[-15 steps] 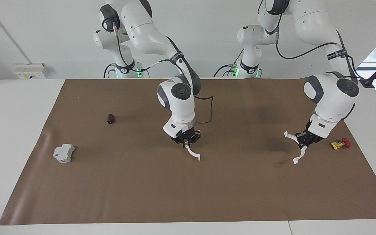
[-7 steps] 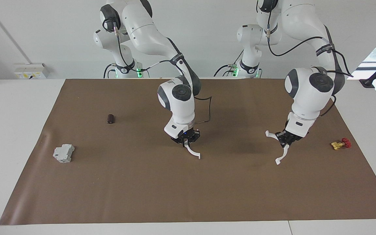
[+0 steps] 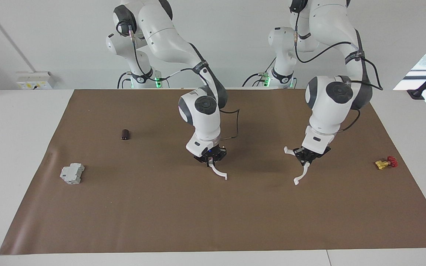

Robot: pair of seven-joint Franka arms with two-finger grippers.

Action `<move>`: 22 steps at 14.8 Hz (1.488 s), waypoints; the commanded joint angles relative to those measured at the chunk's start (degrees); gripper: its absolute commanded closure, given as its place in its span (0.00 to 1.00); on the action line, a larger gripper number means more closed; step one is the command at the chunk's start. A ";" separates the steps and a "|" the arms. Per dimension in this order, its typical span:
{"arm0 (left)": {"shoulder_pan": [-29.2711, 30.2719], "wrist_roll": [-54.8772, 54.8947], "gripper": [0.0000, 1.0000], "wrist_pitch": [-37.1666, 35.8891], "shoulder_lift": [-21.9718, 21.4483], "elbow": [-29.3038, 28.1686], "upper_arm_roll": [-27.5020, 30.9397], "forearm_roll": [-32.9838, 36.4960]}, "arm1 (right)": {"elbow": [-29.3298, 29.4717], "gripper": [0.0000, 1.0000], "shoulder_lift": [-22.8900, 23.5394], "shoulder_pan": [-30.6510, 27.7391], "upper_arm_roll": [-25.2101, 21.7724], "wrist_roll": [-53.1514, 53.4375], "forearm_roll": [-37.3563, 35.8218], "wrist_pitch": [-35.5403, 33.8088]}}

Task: Assemble drain pipe with both arms
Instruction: 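Carry both white clamp halves toward each other at the table center, then press the halves together, open the right gripper and withdraw it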

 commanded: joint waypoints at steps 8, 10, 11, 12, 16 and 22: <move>-9.60 -13.38 1.00 10.21 7.28 -0.29 0.68 5.09 | 2.36 0.00 -16.39 -16.00 -0.52 -15.97 -0.90 -18.79; -10.84 -13.38 1.00 11.00 7.98 -0.46 0.68 5.09 | 2.36 0.00 -19.47 -18.99 -0.61 -18.00 -0.99 -23.72; -11.10 -13.73 1.00 11.44 8.25 -0.99 0.68 5.09 | 2.36 0.00 -21.14 -20.22 -0.61 -18.09 -0.99 -26.61; -11.80 -13.99 1.00 11.62 8.16 -1.69 0.68 5.09 | 2.36 0.00 -22.72 -21.45 -0.70 -18.09 -0.99 -29.60; -12.95 -14.00 1.00 12.33 8.07 -2.05 0.59 5.09 | 2.36 0.00 -30.54 -27.87 -0.61 -23.71 -1.52 -39.55; -14.53 -14.08 1.00 13.47 7.72 -4.25 0.59 5.09 | 2.27 0.00 -31.71 -30.08 -0.61 -23.98 -2.92 -41.67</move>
